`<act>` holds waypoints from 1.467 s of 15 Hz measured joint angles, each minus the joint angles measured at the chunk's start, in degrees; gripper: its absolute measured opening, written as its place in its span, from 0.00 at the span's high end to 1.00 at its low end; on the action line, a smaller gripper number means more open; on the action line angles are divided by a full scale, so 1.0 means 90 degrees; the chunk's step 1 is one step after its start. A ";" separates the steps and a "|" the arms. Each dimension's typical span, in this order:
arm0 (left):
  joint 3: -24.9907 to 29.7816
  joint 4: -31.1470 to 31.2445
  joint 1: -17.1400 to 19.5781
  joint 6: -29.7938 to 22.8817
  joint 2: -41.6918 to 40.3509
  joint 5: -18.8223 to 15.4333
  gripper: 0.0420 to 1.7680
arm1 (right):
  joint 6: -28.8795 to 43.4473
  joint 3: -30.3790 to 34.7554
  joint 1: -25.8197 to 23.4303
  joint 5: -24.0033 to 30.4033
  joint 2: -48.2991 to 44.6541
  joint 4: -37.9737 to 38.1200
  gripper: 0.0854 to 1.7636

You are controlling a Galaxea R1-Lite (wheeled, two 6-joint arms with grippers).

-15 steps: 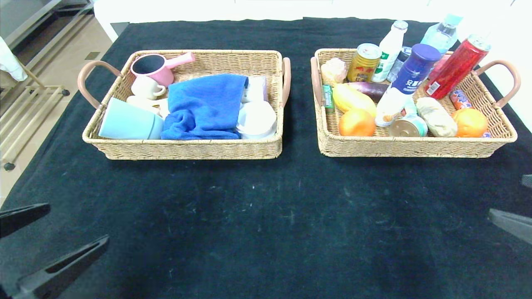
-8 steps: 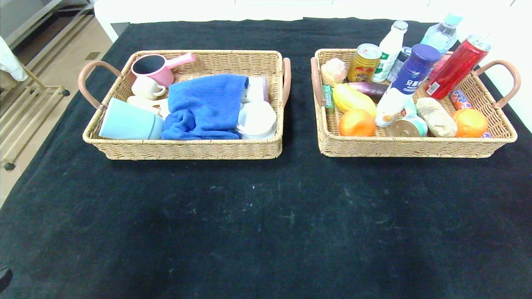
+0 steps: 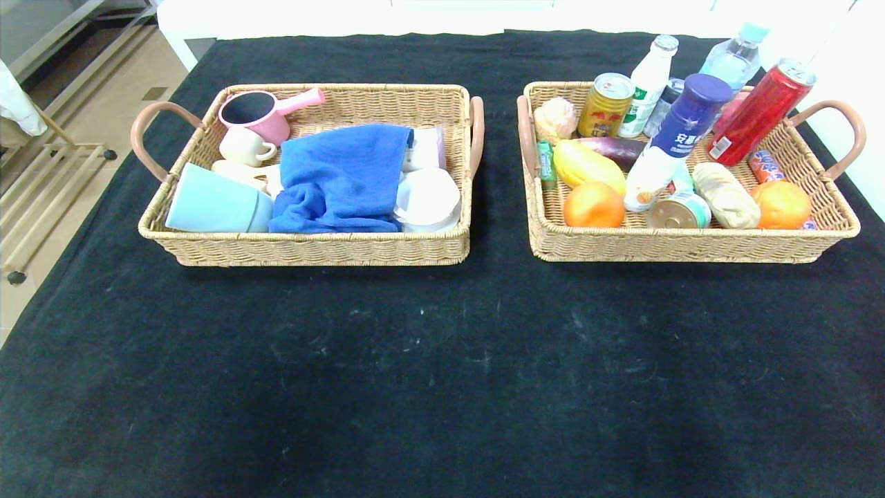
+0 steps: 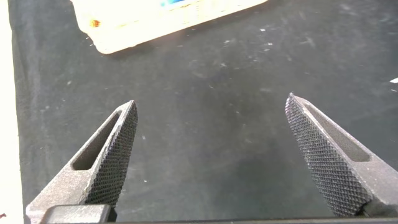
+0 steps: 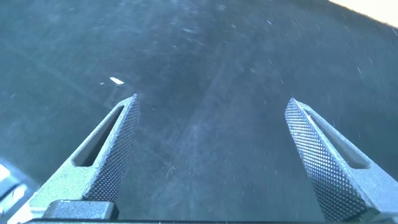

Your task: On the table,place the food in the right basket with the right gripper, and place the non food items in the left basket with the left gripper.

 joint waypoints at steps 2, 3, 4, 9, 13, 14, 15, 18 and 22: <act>0.0000 0.0129 0.0031 0.0003 -0.0172 -0.0073 0.03 | 0.0175 0.0226 -0.0195 0.0015 -0.0251 -0.0005 0.03; 0.0000 0.0160 0.0037 0.0003 -0.0248 -0.0079 0.03 | 0.0223 0.0367 -0.0230 0.0018 -0.0355 -0.0015 0.03; 0.0000 0.0172 0.0043 0.0003 -0.0321 -0.0085 0.03 | 0.0303 0.0493 -0.0251 0.0022 -0.0455 -0.0018 0.03; 0.0005 0.0580 0.0251 0.0190 -0.0719 -0.0326 0.03 | 0.0764 0.0814 -0.0337 0.0020 -0.0933 -0.0037 0.03; -0.0031 0.0610 0.0317 0.0187 -0.0916 -0.0340 0.03 | 0.0631 0.0928 -0.0699 0.0153 -0.1350 -0.0024 0.03; -0.0041 0.0610 0.0321 0.0184 -0.0935 -0.0340 0.03 | 0.0614 0.1027 -0.0780 0.0205 -0.1504 -0.0018 0.03; -0.0053 0.0610 0.0321 0.0182 -0.0947 -0.0345 0.03 | 0.0610 0.1146 -0.0845 0.0219 -0.1640 -0.0012 0.03; -0.0005 0.0626 0.0321 0.0126 -0.0977 -0.0343 0.03 | 0.0607 0.1516 -0.0925 0.0199 -0.2060 -0.0012 0.03; -0.0163 0.0614 0.0321 0.0126 -0.0989 -0.0324 0.03 | 0.0616 0.1636 -0.0894 0.0172 -0.2410 -0.0024 0.03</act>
